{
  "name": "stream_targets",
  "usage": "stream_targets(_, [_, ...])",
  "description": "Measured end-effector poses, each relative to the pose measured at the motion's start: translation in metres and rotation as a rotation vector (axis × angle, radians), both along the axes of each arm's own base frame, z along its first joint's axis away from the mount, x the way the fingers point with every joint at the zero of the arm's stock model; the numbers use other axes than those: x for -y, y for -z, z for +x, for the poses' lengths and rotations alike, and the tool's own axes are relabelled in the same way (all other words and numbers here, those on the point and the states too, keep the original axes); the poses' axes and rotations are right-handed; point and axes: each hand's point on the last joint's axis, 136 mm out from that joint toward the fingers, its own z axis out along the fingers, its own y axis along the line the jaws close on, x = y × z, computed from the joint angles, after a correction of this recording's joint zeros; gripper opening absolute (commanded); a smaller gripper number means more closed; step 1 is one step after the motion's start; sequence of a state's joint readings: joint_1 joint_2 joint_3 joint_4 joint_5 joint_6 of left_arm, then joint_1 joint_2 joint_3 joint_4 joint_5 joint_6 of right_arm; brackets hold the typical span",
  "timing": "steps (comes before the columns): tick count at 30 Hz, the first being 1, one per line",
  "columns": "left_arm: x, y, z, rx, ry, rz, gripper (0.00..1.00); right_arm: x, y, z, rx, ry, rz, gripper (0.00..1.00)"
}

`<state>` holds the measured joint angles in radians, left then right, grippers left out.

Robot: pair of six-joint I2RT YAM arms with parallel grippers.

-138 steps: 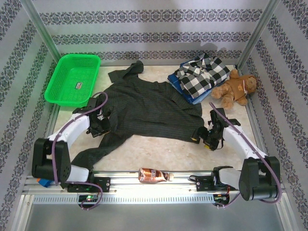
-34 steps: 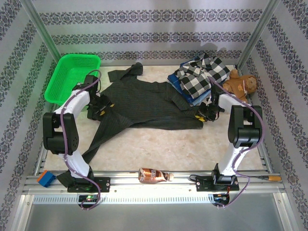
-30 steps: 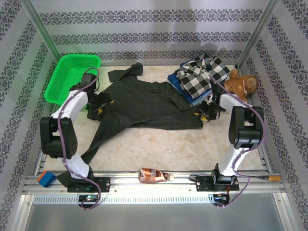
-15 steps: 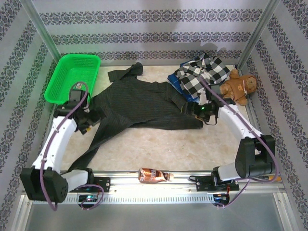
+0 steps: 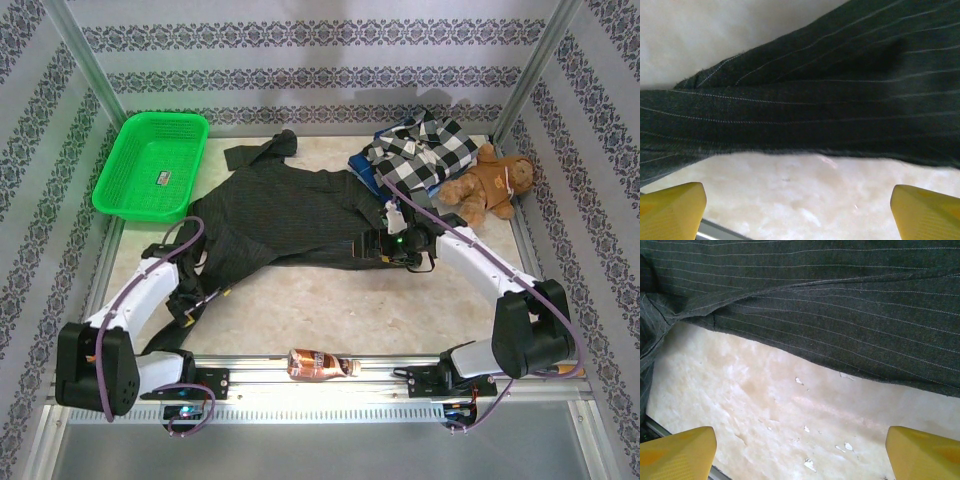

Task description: Fold and stack the long sleeve shirts

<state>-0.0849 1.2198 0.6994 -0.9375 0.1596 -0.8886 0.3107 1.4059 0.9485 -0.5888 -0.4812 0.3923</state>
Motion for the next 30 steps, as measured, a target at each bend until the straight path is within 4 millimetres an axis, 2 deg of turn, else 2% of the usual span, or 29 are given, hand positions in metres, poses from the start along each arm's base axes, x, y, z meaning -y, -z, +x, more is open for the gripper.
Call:
stream_targets(4, [-0.003,0.018,-0.007,-0.026,-0.061,0.011,0.94,0.000,-0.002,-0.005,0.011,-0.004,0.011,0.88])
stream_targets(9, [-0.008,0.019,0.004,0.012,-0.119,0.034,0.92,-0.001,-0.005,-0.012,0.013,-0.015,0.028,0.88])
stream_targets(12, [-0.008,0.007,0.012,0.087,-0.162,0.023,0.93,-0.003,-0.006,-0.013,0.013,-0.021,0.037,0.88])
stream_targets(16, [-0.011,-0.026,0.024,0.252,-0.228,-0.002,0.96,-0.005,-0.008,-0.014,0.014,-0.025,0.046,0.88])
stream_targets(19, [-0.018,-0.034,0.024,0.277,-0.274,-0.005,0.98,-0.007,-0.009,-0.015,0.013,-0.034,0.054,0.88])
stream_targets(23, [-0.026,-0.025,0.017,0.243,-0.323,0.001,0.98,-0.011,-0.008,-0.016,0.010,-0.046,0.062,0.88])
stream_targets(27, [-0.034,-0.002,0.000,0.163,-0.392,-0.006,0.97,-0.011,-0.008,-0.016,0.009,-0.047,0.063,0.88])
stream_targets(30, [-0.033,0.010,-0.009,0.109,-0.404,-0.013,0.97,-0.011,-0.008,-0.016,0.010,-0.047,0.064,0.88])
